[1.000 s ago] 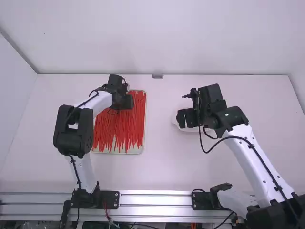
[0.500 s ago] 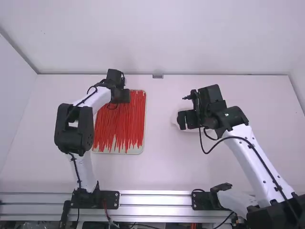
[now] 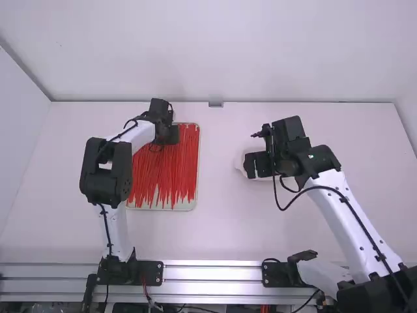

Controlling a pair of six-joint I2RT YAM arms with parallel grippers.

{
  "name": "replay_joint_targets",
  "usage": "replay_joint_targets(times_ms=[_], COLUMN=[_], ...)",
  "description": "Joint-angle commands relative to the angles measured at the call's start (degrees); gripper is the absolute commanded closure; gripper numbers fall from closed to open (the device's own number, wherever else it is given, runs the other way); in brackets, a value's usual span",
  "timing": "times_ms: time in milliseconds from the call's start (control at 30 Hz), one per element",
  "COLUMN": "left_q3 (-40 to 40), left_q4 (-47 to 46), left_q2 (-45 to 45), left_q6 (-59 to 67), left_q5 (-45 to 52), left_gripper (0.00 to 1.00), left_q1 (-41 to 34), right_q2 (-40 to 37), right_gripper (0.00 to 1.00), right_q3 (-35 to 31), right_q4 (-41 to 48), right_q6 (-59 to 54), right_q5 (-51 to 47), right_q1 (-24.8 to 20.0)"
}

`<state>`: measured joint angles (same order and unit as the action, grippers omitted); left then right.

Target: Fasten the cable tie

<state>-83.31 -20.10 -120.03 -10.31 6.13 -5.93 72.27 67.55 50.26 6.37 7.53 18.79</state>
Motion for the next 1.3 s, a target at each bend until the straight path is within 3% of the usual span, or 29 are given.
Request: replay_joint_targets(times_ms=[0,567,733,1267], left_q3=[-0.7,-0.7,-0.7,-0.7], left_q4=[0.3,3.3,3.6,5.1], left_q2=[-1.0,-3.3,-3.3,-3.3], left_q6=[0.7,0.7,0.7,0.9], left_q5=[-1.1,-1.1,-1.3,-1.3], left_gripper=[0.76,0.82,0.89,0.89], left_q1=[0.2,0.0,0.0,0.0], right_q2=[0.4,0.4,0.4,0.4], right_gripper=[0.0,0.0,0.0,0.01], right_q3=[1.9,1.9,1.9,1.9], right_q4=[0.2,-0.1,-0.3,-0.2], right_q6=[1.3,1.3,1.3,1.3], right_q5=[0.2,0.2,0.2,0.2], right_q1=[-0.5,-1.4,-1.4,-2.0])
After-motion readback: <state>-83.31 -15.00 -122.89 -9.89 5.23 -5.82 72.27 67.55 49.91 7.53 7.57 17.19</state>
